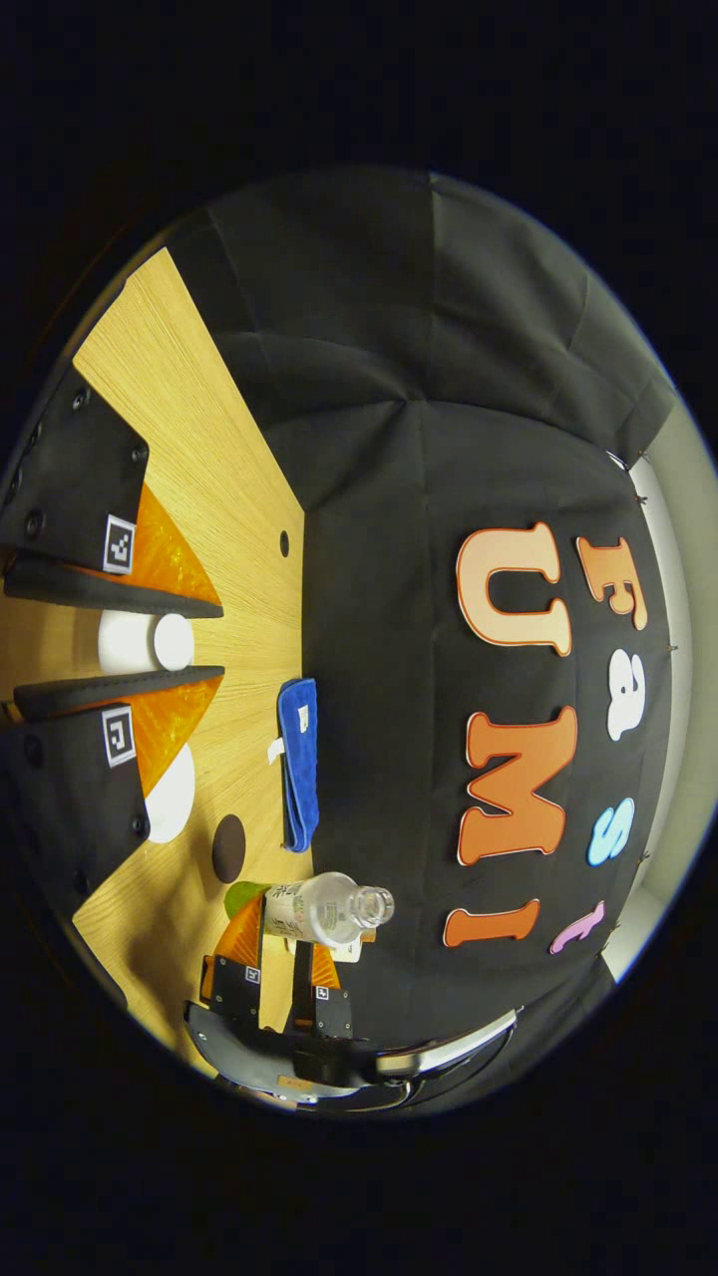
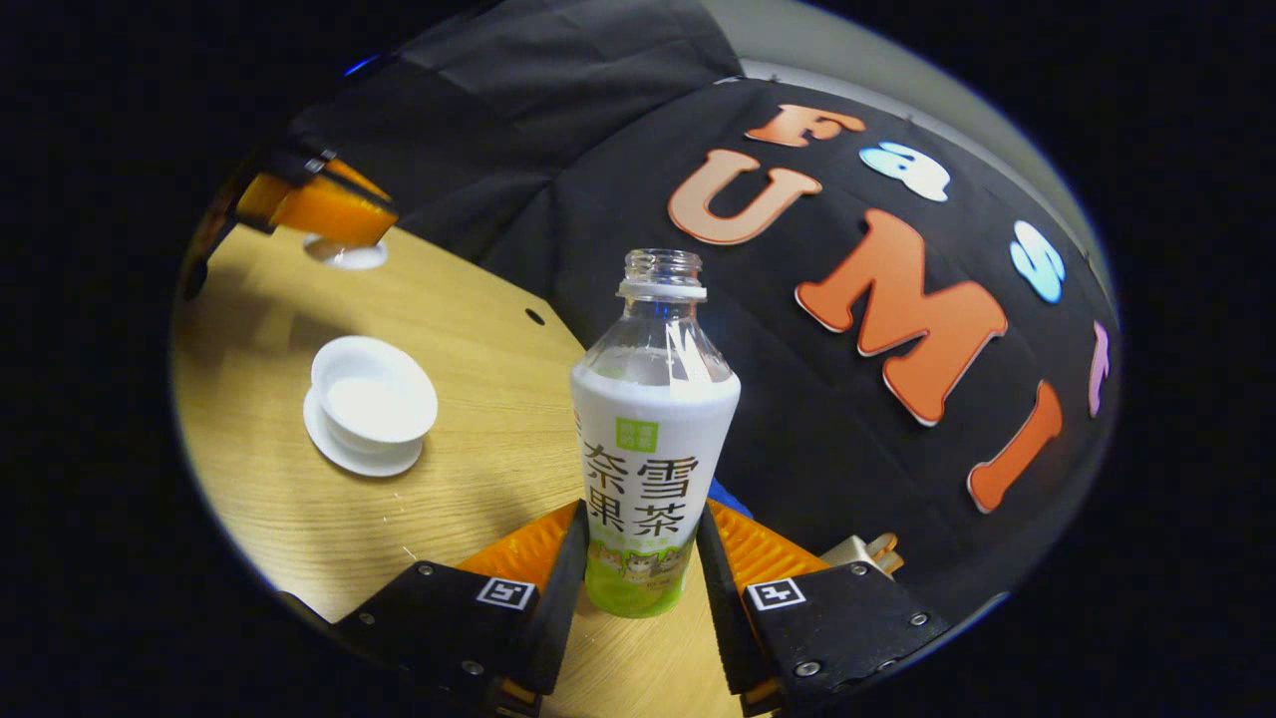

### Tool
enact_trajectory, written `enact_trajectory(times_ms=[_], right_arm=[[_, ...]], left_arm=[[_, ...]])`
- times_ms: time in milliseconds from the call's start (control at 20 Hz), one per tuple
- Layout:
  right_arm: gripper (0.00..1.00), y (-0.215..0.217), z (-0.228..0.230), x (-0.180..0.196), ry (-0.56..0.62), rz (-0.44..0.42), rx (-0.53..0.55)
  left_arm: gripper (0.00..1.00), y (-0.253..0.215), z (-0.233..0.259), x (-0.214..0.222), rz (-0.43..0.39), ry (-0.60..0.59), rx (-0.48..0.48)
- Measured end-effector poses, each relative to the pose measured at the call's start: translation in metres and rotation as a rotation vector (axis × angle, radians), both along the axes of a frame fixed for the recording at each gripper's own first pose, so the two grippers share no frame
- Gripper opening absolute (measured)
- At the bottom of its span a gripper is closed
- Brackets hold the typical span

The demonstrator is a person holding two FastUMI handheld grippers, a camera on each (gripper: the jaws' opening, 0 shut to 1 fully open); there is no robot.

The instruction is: Open the teacup lid with one hand, grasp the water bottle and pour water into the teacup with the other hand; after pouring, place the water bottle on the coaster and then close the teacup lid.

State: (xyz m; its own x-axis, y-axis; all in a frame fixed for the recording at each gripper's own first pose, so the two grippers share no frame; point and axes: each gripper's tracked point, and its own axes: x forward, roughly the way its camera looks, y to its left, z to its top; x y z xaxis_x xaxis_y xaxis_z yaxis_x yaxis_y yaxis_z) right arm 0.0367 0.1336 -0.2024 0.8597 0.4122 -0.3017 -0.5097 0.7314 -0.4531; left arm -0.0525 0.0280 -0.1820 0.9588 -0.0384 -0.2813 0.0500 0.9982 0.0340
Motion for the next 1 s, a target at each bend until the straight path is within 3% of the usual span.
enact_trajectory(times_ms=[250,450,700,1000], right_arm=[[0.63,-0.018,-0.008,0.013,0.114,-0.075,0.232],[0.63,-0.027,-0.008,0.031,0.137,-0.112,0.308],[0.63,-0.031,0.005,0.022,0.171,-0.146,0.435],[0.63,-0.033,-0.016,0.025,0.252,-0.184,0.512]], left_arm=[[0.34,-0.016,0.008,0.002,-0.013,-0.013,0.0],[0.34,-0.026,0.018,0.005,-0.021,-0.037,0.001],[0.34,-0.036,0.026,0.001,-0.026,-0.051,-0.018],[0.34,-0.036,0.037,0.0,-0.024,-0.076,-0.01]])
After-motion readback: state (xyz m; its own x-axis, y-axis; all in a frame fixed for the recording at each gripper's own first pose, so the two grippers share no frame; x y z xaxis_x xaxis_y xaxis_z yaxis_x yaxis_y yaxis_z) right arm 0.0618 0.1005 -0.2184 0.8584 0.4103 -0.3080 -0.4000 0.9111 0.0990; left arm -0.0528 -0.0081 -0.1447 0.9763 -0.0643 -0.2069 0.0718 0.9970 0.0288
